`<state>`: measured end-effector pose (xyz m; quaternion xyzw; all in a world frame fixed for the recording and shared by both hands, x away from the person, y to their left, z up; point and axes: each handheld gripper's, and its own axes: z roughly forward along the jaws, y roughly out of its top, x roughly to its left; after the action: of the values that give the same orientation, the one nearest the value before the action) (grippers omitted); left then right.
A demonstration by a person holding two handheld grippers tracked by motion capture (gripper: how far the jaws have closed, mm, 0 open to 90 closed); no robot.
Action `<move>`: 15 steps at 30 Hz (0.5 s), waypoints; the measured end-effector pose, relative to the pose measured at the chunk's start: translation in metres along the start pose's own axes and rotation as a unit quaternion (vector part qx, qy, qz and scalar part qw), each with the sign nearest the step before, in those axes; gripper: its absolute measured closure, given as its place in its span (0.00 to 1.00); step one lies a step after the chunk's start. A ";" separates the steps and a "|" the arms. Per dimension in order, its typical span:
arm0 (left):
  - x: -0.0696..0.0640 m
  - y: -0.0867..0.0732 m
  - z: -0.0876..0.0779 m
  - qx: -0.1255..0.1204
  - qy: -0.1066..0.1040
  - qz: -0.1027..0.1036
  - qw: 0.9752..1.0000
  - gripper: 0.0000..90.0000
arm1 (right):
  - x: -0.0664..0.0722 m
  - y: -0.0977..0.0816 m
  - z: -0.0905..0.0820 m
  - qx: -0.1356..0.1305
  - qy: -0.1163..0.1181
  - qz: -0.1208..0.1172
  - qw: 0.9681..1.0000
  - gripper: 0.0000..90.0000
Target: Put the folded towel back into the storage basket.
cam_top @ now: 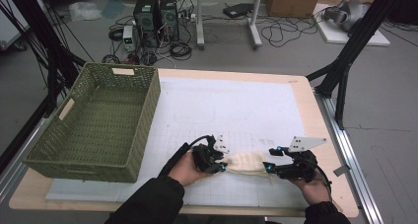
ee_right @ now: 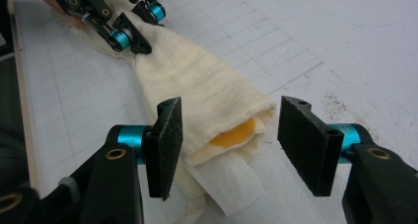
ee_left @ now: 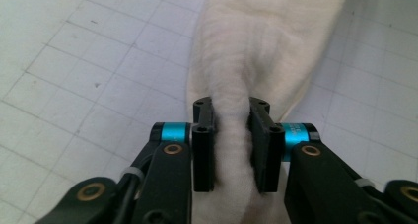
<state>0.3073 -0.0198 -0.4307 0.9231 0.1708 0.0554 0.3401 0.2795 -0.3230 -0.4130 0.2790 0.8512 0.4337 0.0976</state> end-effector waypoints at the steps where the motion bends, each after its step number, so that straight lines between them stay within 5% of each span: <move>1: 0.000 0.000 0.000 0.000 0.000 -0.001 1.000 0.86 | -0.001 0.000 -0.001 -0.002 0.000 0.003 1.000 0.47; 7: 0.002 0.002 -0.001 0.006 -0.009 -0.023 1.000 0.91 | -0.004 -0.002 -0.004 -0.011 -0.001 0.011 1.000 0.47; 15: 0.015 -0.001 -0.012 -0.017 -0.070 -0.084 0.994 0.92 | -0.007 -0.005 -0.011 -0.024 -0.005 0.020 0.999 0.47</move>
<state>0.3183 -0.0064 -0.4225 0.9013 0.2226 -0.0353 0.3699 0.2789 -0.3371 -0.4107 0.2953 0.8342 0.4548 0.1001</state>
